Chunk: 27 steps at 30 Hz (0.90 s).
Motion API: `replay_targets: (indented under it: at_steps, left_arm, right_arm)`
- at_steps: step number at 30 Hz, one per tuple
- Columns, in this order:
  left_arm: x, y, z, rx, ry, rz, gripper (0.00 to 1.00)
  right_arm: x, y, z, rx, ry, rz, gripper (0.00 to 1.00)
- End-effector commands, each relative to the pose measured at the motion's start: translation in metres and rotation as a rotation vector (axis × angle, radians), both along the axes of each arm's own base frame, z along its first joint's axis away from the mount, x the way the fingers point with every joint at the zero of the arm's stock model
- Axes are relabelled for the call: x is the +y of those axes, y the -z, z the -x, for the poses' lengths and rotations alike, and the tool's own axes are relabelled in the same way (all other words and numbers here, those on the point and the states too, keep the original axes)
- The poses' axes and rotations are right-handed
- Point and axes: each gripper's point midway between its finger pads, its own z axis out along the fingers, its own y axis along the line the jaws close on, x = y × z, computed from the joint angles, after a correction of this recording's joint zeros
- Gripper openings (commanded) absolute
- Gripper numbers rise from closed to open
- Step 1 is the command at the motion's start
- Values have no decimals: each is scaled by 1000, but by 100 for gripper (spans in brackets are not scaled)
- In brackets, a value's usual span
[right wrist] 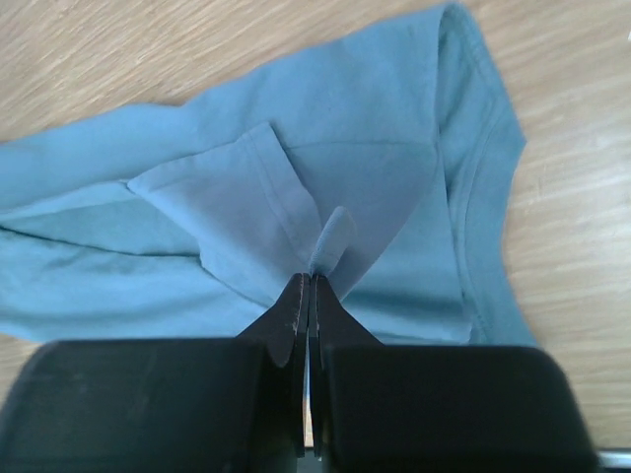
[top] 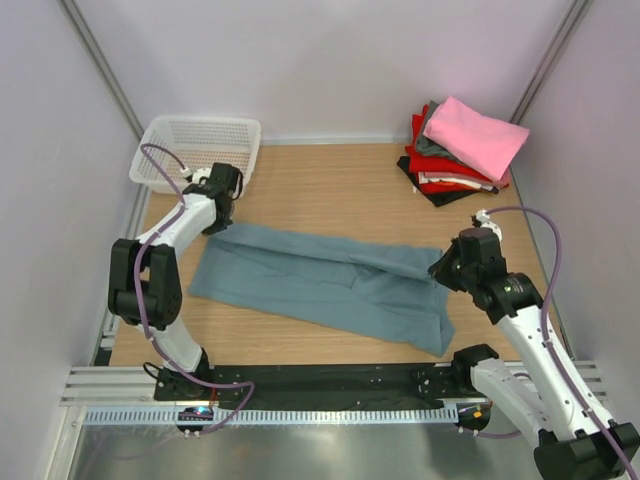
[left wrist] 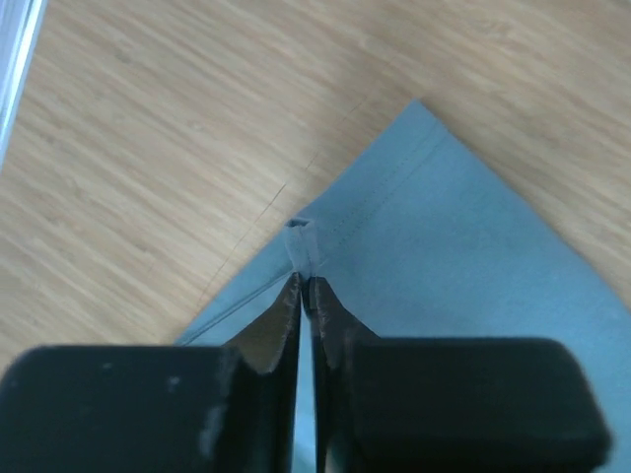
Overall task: Fold and stack the t-shirts
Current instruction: Fold the tshirt
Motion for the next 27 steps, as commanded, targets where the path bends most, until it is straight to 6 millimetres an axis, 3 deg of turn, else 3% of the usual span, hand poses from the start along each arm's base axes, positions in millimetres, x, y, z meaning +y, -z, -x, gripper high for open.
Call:
replay_targets:
  at_steps: [1, 3, 4, 5, 7, 12, 13, 18, 20, 27]
  left_arm:
    - [18, -13, 21, 1, -95, -50, 13]
    - [26, -25, 31, -34, -128, -74, 40]
    - [27, -29, 35, -40, -139, -77, 74]
    - [28, -33, 37, -54, -156, -73, 88]
    - [27, -43, 38, -79, -161, -64, 100]
    - [15, -53, 26, -134, -115, -1, 95]
    - [1, -52, 14, -167, -66, 63, 91]
    - [-45, -18, -3, -122, 78, 128, 84]
    - [-62, 0, -6, -68, 117, 106, 81]
    - [-80, 54, 13, 74, 132, 63, 78]
  right_arm:
    - [10, 2, 17, 33, 97, -159, 1]
    - [9, 7, 27, 34, 128, -193, 17]
    - [7, 7, 29, 31, 155, -208, 27]
    - [4, 3, 32, 7, 171, -212, 62]
    - [-6, 3, 32, -6, 204, -173, 97]
    - [8, 3, 14, 3, 142, -181, 100]
    - [12, 5, 11, 3, 128, -194, 100]
    - [28, 25, -10, 26, 99, -210, 96]
    - [37, 45, -14, 87, 76, -182, 96]
    - [54, 96, -41, 212, 64, -46, 100]
